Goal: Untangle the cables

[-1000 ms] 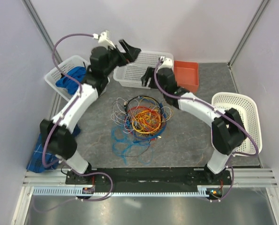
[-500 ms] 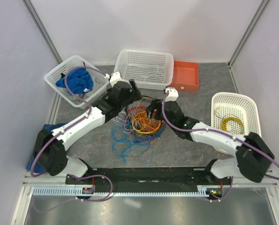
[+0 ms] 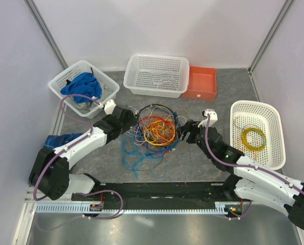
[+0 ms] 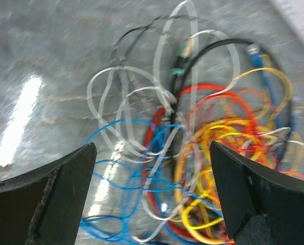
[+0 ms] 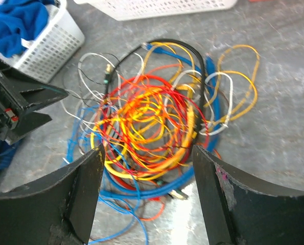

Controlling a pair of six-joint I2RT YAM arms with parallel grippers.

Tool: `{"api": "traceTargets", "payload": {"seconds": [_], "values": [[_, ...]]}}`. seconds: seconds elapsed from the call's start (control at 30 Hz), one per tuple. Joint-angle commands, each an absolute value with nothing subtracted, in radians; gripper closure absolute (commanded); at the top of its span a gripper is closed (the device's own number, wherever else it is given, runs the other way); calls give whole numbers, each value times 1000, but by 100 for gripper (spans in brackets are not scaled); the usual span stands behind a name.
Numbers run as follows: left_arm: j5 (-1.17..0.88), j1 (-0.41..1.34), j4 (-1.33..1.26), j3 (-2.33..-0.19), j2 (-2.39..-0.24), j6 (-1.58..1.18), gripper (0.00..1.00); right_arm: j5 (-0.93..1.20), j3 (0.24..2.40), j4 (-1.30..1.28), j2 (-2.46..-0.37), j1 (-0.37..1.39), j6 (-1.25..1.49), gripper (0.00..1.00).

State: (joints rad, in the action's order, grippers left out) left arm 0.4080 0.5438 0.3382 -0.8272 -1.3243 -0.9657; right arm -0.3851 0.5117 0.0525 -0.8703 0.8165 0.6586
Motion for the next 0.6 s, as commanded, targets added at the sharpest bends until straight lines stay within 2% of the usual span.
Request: {"api": "traceTargets", "payload": {"seconds": [0.0, 0.03, 0.13, 0.17, 0.23, 0.27, 0.33, 0.37, 0.47, 0.57], "values": [[382, 497, 282, -781, -1325, -1019, 3, -408, 479, 9, -854, 824, 653, 23], [364, 465, 261, -778, -1362, -1017, 7, -405, 476, 8, -853, 824, 653, 23], [312, 410, 186, -790, -1442, -1014, 30, -402, 459, 6, -836, 824, 660, 23], [293, 397, 163, -793, -1463, -1000, 41, -400, 453, 5, -831, 824, 658, 23], [249, 370, 132, -820, -1502, -994, 51, -402, 453, 2, -812, 825, 655, 23], [230, 365, 127, -831, -1535, -979, 66, -409, 454, -32, -804, 824, 653, 23], [196, 362, 123, -856, -1548, -962, 81, -416, 457, -46, -776, 824, 643, 23], [186, 361, 123, -857, -1536, -950, 98, -423, 459, -60, -767, 822, 637, 23], [167, 362, 144, -864, -1468, -917, 98, -431, 471, -90, -730, 824, 630, 23], [121, 362, 204, -887, -1310, -853, 98, -425, 480, -101, -710, 822, 621, 23]]}}
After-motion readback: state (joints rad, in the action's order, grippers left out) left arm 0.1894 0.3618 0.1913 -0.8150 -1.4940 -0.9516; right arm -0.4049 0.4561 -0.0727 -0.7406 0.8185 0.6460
